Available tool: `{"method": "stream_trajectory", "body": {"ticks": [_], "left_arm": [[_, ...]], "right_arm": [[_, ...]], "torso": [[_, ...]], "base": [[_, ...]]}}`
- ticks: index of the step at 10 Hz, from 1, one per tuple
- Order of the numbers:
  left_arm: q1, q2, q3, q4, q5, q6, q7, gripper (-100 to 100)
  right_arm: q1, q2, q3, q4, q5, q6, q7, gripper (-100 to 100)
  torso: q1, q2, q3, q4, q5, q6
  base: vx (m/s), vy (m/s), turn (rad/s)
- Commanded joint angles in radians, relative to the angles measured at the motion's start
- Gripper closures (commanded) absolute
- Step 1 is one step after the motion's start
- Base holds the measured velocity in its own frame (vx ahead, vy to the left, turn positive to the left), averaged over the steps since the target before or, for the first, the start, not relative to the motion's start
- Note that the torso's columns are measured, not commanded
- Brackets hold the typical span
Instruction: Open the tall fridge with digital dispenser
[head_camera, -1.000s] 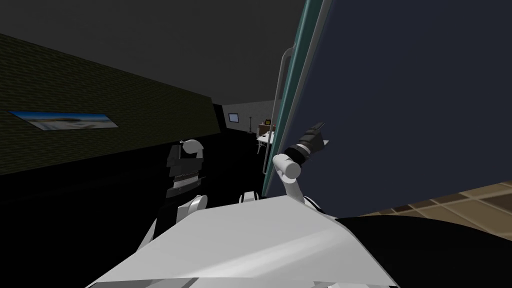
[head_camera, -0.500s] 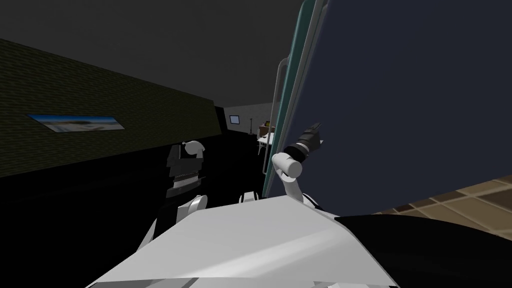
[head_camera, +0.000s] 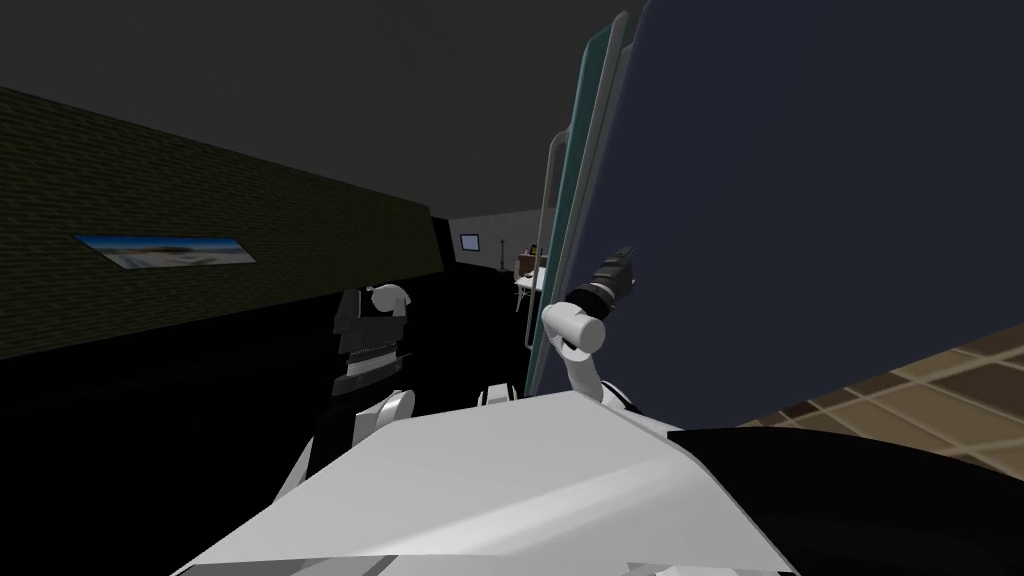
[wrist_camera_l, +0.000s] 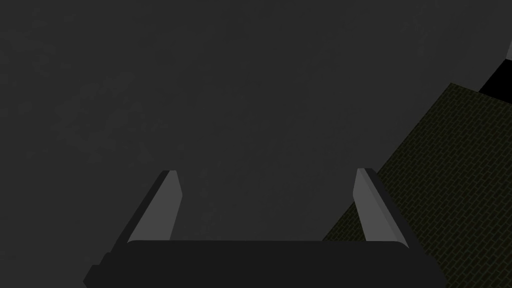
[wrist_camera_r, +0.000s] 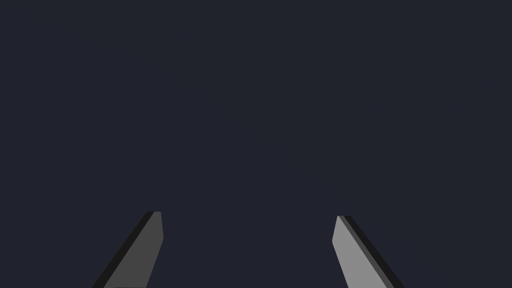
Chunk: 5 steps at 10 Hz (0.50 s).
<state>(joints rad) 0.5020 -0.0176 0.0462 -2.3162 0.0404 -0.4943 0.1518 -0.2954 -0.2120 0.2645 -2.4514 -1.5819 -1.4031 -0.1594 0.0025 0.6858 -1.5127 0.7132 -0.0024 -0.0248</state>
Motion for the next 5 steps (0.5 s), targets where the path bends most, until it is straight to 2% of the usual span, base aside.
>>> {"method": "stream_trajectory", "body": {"ticks": [1, 2, 4, 5], "left_arm": [[0.0, 0.0, 0.0, 0.0, 0.0, 0.0, 0.0, 0], [0.0, 0.0, 0.0, 0.0, 0.0, 0.0, 0.0, 0], [0.0, 0.0, 0.0, 0.0, 0.0, 0.0, 0.0, 0], [0.0, 0.0, 0.0, 0.0, 0.0, 0.0, 0.0, 0]], "right_arm": [[-0.014, 0.01, 0.024, 0.018, -0.047, -0.008, -0.011, -100], [-0.041, 0.018, 0.033, 0.015, -0.079, -0.032, -0.014, -100], [-0.041, 0.018, 0.033, 0.015, -0.1, -0.032, -0.014, -100], [-0.066, 0.027, 0.041, 0.009, -0.137, -0.054, -0.016, -100]], "torso": [[0.0, -0.002, -0.001, -0.002, -0.001, -0.001], [0.0, -0.004, -0.003, -0.001, 0.0, 0.0], [0.002, -0.008, -0.006, -0.004, 0.001, -0.004], [0.001, -0.01, -0.008, -0.004, 0.001, -0.004]], "base": [[0.0, 0.0, 0.0], [0.011, 0.01, 0.033], [-0.004, -0.005, 0.034], [-0.003, -0.009, 0.019]]}}
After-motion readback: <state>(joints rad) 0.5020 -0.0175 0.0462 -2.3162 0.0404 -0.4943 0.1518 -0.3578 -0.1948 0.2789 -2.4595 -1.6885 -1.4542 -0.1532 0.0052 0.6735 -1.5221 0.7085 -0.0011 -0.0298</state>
